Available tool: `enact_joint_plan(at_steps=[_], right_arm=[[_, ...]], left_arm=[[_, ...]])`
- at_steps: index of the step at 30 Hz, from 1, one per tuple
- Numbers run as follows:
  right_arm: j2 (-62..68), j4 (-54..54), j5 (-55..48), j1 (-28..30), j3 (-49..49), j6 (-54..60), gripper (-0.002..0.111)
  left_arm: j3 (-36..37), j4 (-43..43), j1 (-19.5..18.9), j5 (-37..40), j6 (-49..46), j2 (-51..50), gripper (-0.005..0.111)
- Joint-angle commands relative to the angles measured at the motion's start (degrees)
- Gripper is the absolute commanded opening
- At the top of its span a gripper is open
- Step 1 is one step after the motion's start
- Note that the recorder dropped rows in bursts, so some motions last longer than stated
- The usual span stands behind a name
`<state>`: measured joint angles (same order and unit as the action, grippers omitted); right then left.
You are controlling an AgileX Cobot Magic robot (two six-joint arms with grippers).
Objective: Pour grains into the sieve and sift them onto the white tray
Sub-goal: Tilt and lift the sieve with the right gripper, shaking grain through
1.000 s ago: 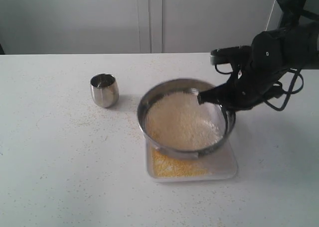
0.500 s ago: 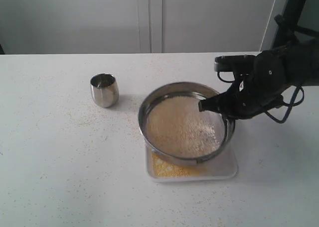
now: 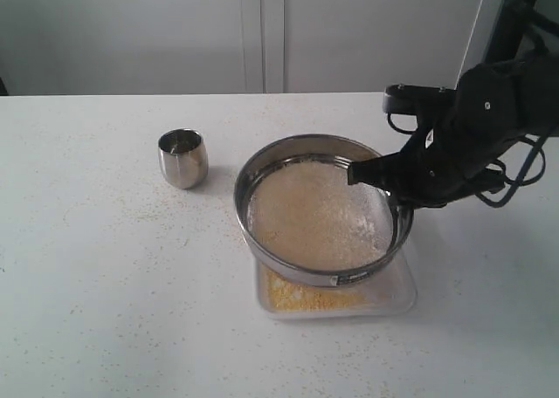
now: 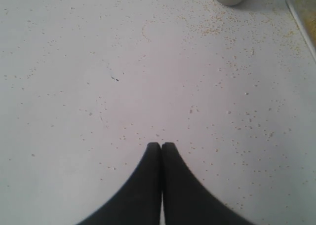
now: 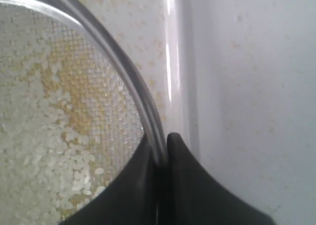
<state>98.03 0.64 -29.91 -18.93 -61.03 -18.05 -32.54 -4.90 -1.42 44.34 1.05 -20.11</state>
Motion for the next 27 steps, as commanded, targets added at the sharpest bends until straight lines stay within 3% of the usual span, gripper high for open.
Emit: enact_joint_plan(at_steps=[1,2,4,7,8,11,12,15,17,19,20,21,24,27], right_arm=[[-0.2,-1.5,18.4,0.1,0.6,-0.1,0.000],[0.5,-1.5,21.9,0.1,0.4,-0.1,0.000],[0.3,0.2,16.9,0.1,-0.8,-0.4,0.000],[-1.6,-0.1,-7.8,0.1,-1.0,-0.2,0.000],[-1.6,-1.1,-7.3,0.1,-0.5,-0.2,0.000],[1.0,-6.3,20.3,0.1,0.2,-0.4,0.000],[1.0,-4.5,18.6,0.1,-0.3,-0.6,0.000],[-0.4,-3.7,-5.6,0.0,-0.7,0.0,0.000],[-0.1,-6.5,1.4,0.1,0.3,-0.3,0.000],[2.3,-7.9,19.2,0.1,1.1,-0.3,0.000],[2.6,-5.2,19.2,0.1,0.9,-0.6,0.000],[2.2,1.0,11.3,0.1,0.0,-0.7,0.000],[0.9,1.1,-5.5,0.1,0.2,0.0,0.000],[0.9,0.2,3.6,0.1,1.2,-0.1,0.000]], left_arm=[[0.1,-0.1,-0.2,0.2,0.0,0.4,0.000],[0.1,-0.1,-0.2,0.2,0.0,0.4,0.000],[0.1,-0.1,-0.2,0.2,0.0,0.4,0.000],[0.1,-0.1,-0.2,0.2,0.0,0.4,0.000],[0.1,-0.1,-0.2,0.2,0.0,0.4,0.000],[0.1,-0.1,-0.2,0.2,0.0,0.4,0.000],[0.1,-0.1,-0.2,0.2,0.0,0.4,0.000],[0.1,-0.1,-0.2,0.2,0.0,0.4,0.000],[0.1,-0.1,-0.2,0.2,0.0,0.4,0.000],[0.1,-0.1,-0.2,0.2,0.0,0.4,0.000],[0.1,-0.1,-0.2,0.2,0.0,0.4,0.000],[0.1,-0.1,-0.2,0.2,0.0,0.4,0.000],[0.1,-0.1,-0.2,0.2,0.0,0.4,0.000],[0.1,-0.1,-0.2,0.2,0.0,0.4,0.000]])
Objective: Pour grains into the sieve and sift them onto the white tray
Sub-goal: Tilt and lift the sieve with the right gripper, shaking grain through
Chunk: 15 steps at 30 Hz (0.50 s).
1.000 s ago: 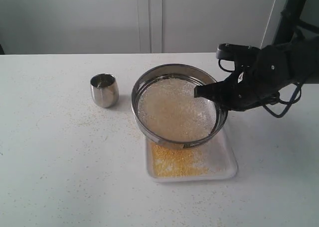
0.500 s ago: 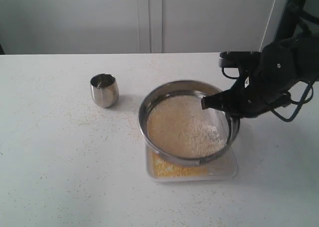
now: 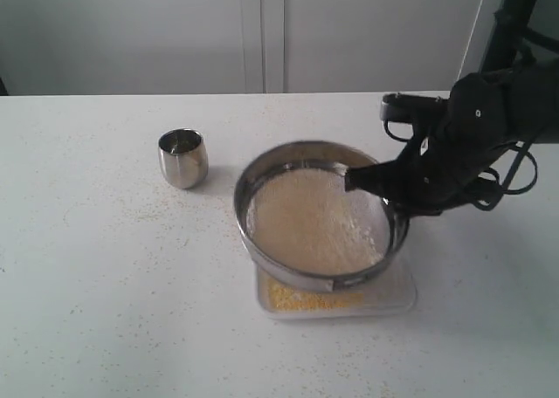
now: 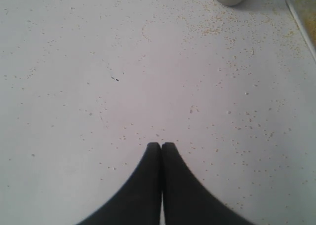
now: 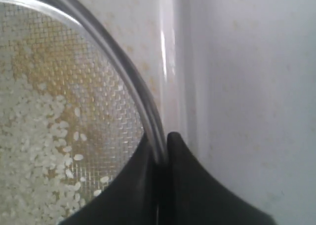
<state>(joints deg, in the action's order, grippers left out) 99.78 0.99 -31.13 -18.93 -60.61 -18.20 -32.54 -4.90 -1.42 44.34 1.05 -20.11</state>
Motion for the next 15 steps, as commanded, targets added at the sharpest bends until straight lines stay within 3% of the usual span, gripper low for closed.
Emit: enact_joint_plan(at_steps=[1,2,4,7,9,13,15], right_arm=[[-0.4,-0.1,11.9,0.1,1.0,0.0,0.000],[0.1,-0.2,18.2,0.1,1.0,0.0,0.000],[0.1,0.6,18.1,0.1,0.5,-0.1,0.000],[-1.9,2.1,-1.7,0.1,-0.6,-0.1,0.000],[-2.6,0.2,-5.4,0.1,-0.2,0.0,0.000],[-1.2,-3.9,18.2,0.2,0.1,-0.1,0.000],[-0.7,-1.4,21.1,0.2,-0.2,-0.7,0.000]], left_arm=[[0.1,-0.1,-0.2,0.2,0.0,0.4,0.000],[0.1,-0.1,-0.2,0.2,0.0,0.4,0.000],[0.1,-0.1,-0.2,0.2,0.0,0.4,0.000],[0.1,-0.1,-0.2,0.2,0.0,0.4,0.000],[0.1,-0.1,-0.2,0.2,0.0,0.4,0.000],[0.1,-0.1,-0.2,0.2,0.0,0.4,0.000],[0.1,-0.1,-0.2,0.2,0.0,0.4,0.000]])
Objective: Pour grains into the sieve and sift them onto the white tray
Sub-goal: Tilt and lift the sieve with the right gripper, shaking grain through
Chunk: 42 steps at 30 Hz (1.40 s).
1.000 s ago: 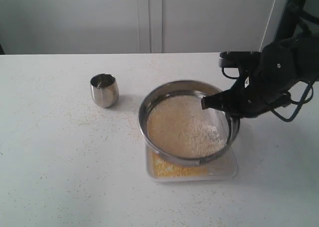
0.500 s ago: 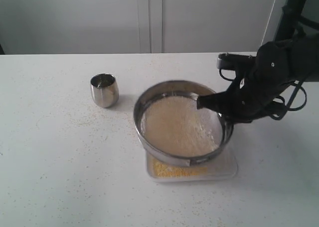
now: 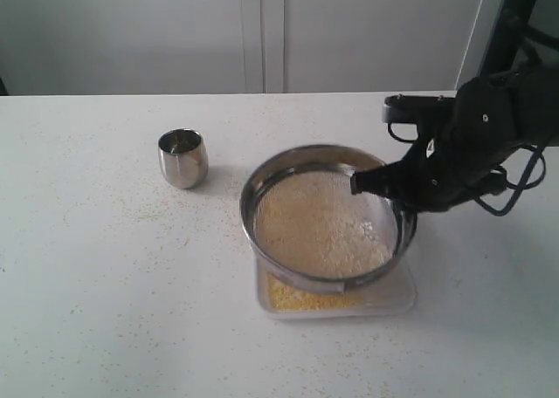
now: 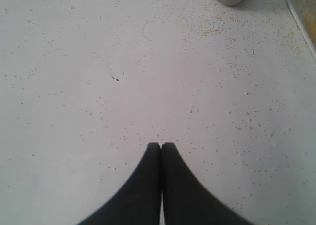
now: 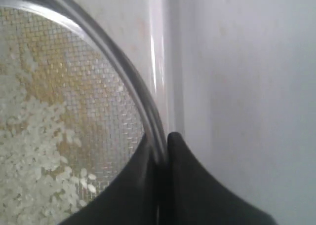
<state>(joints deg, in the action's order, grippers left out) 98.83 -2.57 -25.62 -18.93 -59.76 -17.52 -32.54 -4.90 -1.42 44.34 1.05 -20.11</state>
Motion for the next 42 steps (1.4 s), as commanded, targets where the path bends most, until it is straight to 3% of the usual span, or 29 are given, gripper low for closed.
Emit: enact_joint_plan(at_steps=[1,5,7,10,12,17,19,22,23,29,31,35,36,40,42], right_arm=[[0.0,3.4,11.8,0.2,-1.3,-2.0,0.000],[-1.7,2.6,-7.3,0.2,-1.1,-1.8,0.000],[-1.9,2.6,-2.5,0.2,0.1,-2.0,0.000],[0.0,2.3,16.0,0.2,1.4,-2.0,0.000],[1.1,2.6,18.1,0.2,0.5,-2.0,0.000],[-1.2,2.6,-5.0,0.2,0.0,-2.1,0.000],[-1.5,2.6,-2.4,0.2,0.9,-2.1,0.000],[-0.3,2.6,16.7,0.2,1.1,-2.1,0.000],[0.1,2.9,18.6,0.2,0.7,-2.5,0.000],[-4.1,4.4,-8.3,0.2,-0.6,-4.1,0.000],[-4.7,3.0,-4.7,0.2,-0.1,-4.1,0.000],[-3.1,0.7,16.4,0.2,-0.2,-4.6,0.000],[-3.0,1.9,16.0,0.2,-0.7,-5.6,0.000],[-5.9,4.1,-7.0,0.2,-2.9,-5.2,0.000],[-6.6,2.1,-11.9,0.2,-2.4,-5.2,0.000]], left_arm=[[0.1,-0.1,-0.2,0.2,0.0,0.4,0.000],[0.1,-0.1,-0.2,0.2,0.0,0.4,0.000],[0.1,-0.1,-0.2,0.2,0.0,0.4,0.000],[0.1,-0.1,-0.2,0.2,0.0,0.4,0.000],[0.1,-0.1,-0.2,0.2,0.0,0.4,0.000],[0.1,-0.1,-0.2,0.2,0.0,0.4,0.000],[0.1,-0.1,-0.2,0.2,0.0,0.4,0.000],[0.1,-0.1,-0.2,0.2,0.0,0.4,0.000],[0.1,-0.1,-0.2,0.2,0.0,0.4,0.000],[0.1,-0.1,-0.2,0.2,0.0,0.4,0.000],[0.1,-0.1,-0.2,0.2,0.0,0.4,0.000],[0.1,-0.1,-0.2,0.2,0.0,0.4,0.000],[0.1,-0.1,-0.2,0.2,0.0,0.4,0.000],[0.1,-0.1,-0.2,0.2,0.0,0.4,0.000],[0.1,-0.1,-0.2,0.2,0.0,0.4,0.000]])
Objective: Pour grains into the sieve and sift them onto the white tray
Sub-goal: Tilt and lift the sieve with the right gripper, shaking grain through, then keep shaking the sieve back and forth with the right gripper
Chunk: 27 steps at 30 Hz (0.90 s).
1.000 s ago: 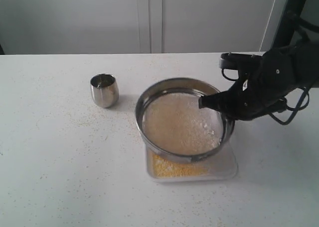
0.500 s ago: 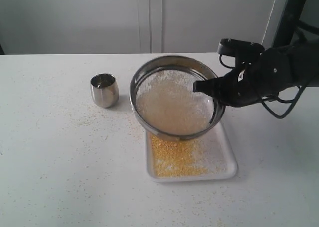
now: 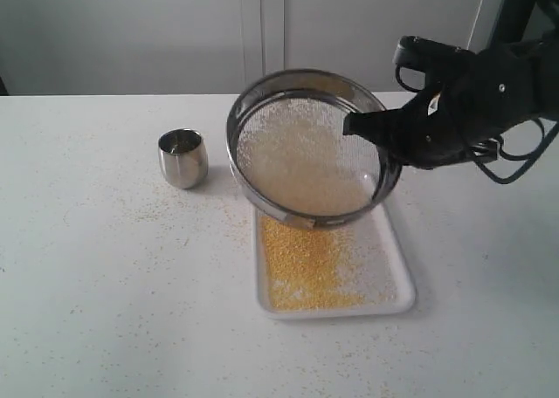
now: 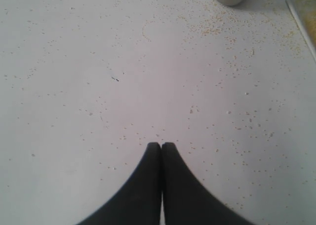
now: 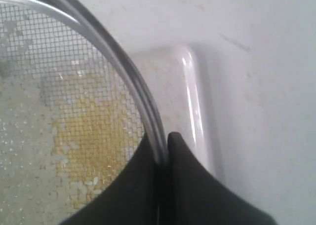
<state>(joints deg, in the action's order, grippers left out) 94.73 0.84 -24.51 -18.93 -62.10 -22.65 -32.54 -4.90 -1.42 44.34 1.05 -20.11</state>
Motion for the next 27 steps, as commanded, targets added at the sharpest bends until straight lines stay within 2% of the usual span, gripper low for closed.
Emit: enact_joint_plan(at_steps=[1,2,3,4,5,6,8,9,10,11,12,15,16,19,21,24,25,27], right_arm=[[-2.6,-2.4,-10.1,0.2,0.3,-0.1,0.000],[-1.8,-3.0,2.7,0.2,0.9,-0.1,0.000],[-0.7,-3.0,9.0,0.2,0.9,-0.1,0.000],[1.2,-1.6,10.0,0.2,-0.3,-0.9,0.000],[1.4,-0.3,5.5,0.2,-1.4,-1.2,0.000],[1.0,0.0,-8.3,0.2,-2.8,-0.3,0.000],[0.6,-1.9,-14.5,0.2,-1.2,0.1,0.000],[0.8,-3.3,-10.2,0.2,-0.7,0.1,0.000],[1.9,-5.6,3.0,0.2,0.0,-0.1,0.000],[2.9,-5.1,6.8,0.2,-0.8,-0.7,0.000],[3.1,-3.8,3.8,0.2,-2.0,-2.4,0.000],[1.4,-1.9,-18.1,0.1,-3.4,-3.1,0.000],[1.2,-3.8,-16.6,0.1,-2.5,-3.1,0.000],[2.9,-9.1,1.6,0.9,-1.3,-4.0,0.000],[3.5,-6.3,-0.8,1.3,-2.2,-6.0,0.000],[2.9,-4.9,-15.6,1.1,-2.4,-6.0,0.000],[2.8,-5.3,-17.4,1.1,-1.7,-6.0,0.000],[2.8,-6.0,-12.0,1.1,-0.2,-6.0,0.000]], left_arm=[[0.1,-0.1,-0.2,0.2,0.0,0.4,0.000],[0.1,-0.1,-0.2,0.2,0.0,0.4,0.000],[0.1,-0.1,-0.2,0.2,0.0,0.4,0.000],[0.1,-0.1,-0.2,0.2,0.0,0.4,0.000],[0.1,-0.1,-0.2,0.2,0.0,0.4,0.000],[0.1,-0.1,-0.2,0.2,0.0,0.4,0.000],[0.1,-0.1,-0.2,0.2,0.0,0.5,0.000],[0.1,-0.1,-0.2,0.2,0.0,0.5,0.000],[0.1,-0.1,-0.2,0.2,0.0,0.5,0.000],[0.1,-0.1,-0.2,0.2,0.0,0.5,0.000],[0.1,-0.1,-0.2,0.2,0.0,0.5,0.000],[0.1,-0.1,-0.2,0.2,0.0,0.5,0.000],[0.1,-0.1,-0.2,0.2,0.0,0.5,0.000],[0.1,-0.1,-0.2,0.2,0.0,0.5,0.000],[0.1,-0.1,-0.2,0.2,0.0,0.5,0.000],[0.1,-0.1,-0.2,0.2,0.0,0.5,0.000],[0.1,-0.1,-0.2,0.2,0.0,0.5,0.000],[0.1,-0.1,-0.2,0.2,0.0,0.5,0.000]])
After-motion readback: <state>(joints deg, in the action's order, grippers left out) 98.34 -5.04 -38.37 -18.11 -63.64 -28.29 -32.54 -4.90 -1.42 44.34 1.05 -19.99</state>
